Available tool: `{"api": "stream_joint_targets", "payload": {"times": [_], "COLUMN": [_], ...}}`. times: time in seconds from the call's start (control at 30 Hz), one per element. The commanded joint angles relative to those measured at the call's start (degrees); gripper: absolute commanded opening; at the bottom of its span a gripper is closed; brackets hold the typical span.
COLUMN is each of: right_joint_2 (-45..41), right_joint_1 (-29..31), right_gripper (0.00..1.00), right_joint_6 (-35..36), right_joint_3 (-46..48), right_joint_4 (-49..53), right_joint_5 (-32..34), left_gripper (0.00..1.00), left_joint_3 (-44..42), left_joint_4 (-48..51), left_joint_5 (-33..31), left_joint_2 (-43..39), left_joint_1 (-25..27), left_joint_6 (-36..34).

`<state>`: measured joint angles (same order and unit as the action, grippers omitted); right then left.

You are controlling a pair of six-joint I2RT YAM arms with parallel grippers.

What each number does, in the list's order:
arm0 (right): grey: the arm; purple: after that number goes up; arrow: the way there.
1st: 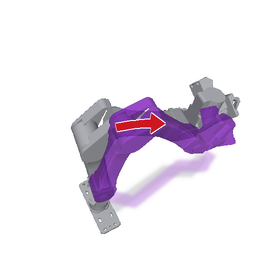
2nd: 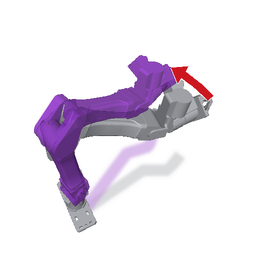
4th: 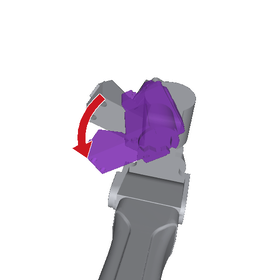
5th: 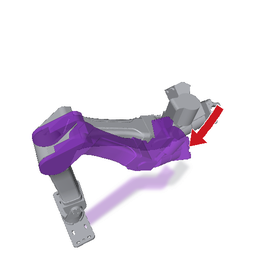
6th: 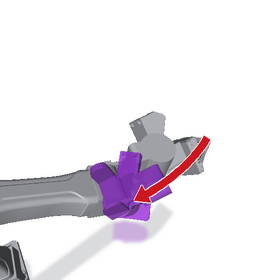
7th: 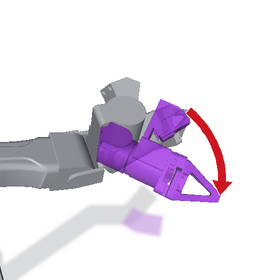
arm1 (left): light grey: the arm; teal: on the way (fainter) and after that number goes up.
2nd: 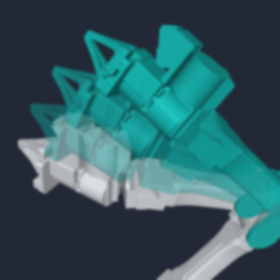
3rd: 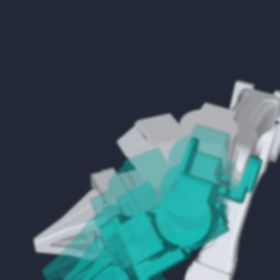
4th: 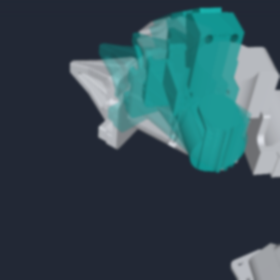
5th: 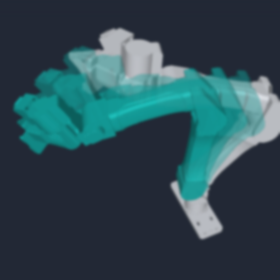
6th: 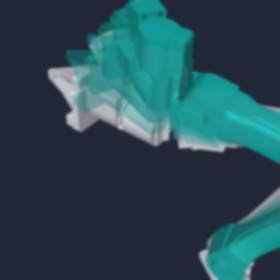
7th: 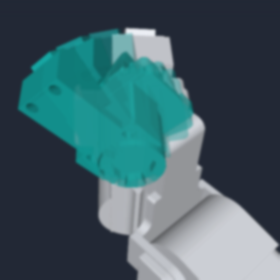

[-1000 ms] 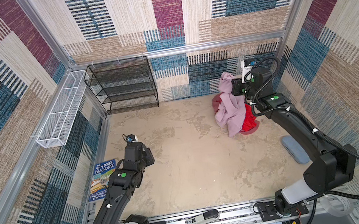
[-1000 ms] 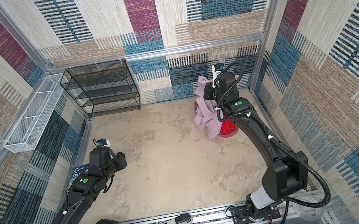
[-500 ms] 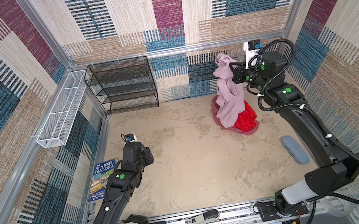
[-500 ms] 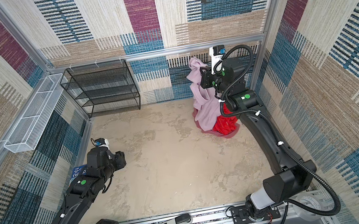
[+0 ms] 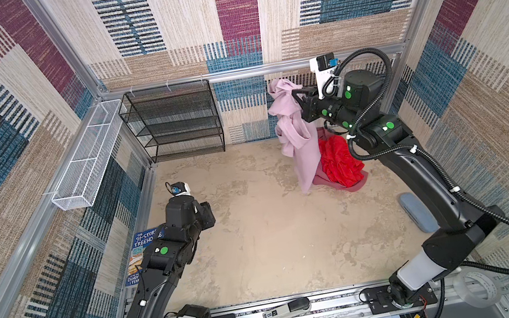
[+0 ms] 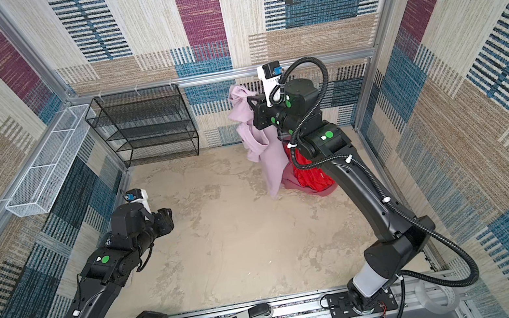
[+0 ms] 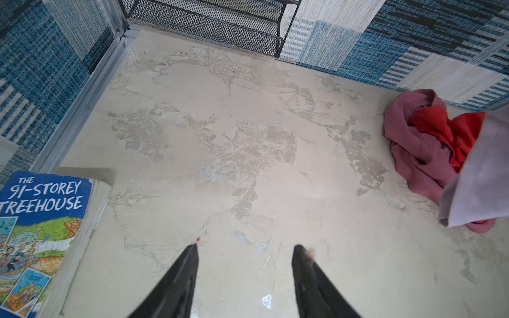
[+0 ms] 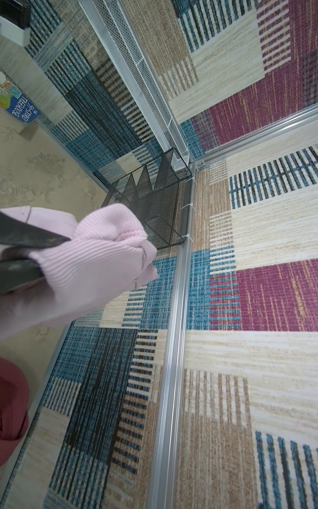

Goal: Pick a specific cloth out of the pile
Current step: 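Lift the lavender garment up out of the pile with the right gripper, then carry the lavender garment toward the left gripper, away from the pile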

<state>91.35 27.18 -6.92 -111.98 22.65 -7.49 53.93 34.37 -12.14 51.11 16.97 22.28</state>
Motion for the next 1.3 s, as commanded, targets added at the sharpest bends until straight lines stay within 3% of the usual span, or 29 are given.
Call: {"api": "stream_joint_targets", "payload": {"times": [0.0, 0.67, 1.27], "right_joint_2": [1.5, 7.9, 15.0], "right_joint_1": [1.9, 16.6, 30.0], "right_gripper": [0.0, 0.0, 0.0], "right_joint_6": [2.0, 3.9, 1.6], "right_joint_3": [-3.8, -8.1, -7.6], "right_joint_4": [0.2, 0.6, -2.5], "right_joint_5": [-0.3, -6.4, -10.8], "left_gripper": [0.58, 0.6, 0.6], "left_joint_3": [1.8, 9.1, 10.7], "left_joint_4": [4.0, 21.0, 27.2], "left_joint_5": [-0.9, -4.5, -6.7], "left_joint_2": [-0.4, -12.6, -19.1], "left_joint_1": [0.0, -0.1, 0.0], "left_joint_6": [-1.8, 2.0, 3.4]}}
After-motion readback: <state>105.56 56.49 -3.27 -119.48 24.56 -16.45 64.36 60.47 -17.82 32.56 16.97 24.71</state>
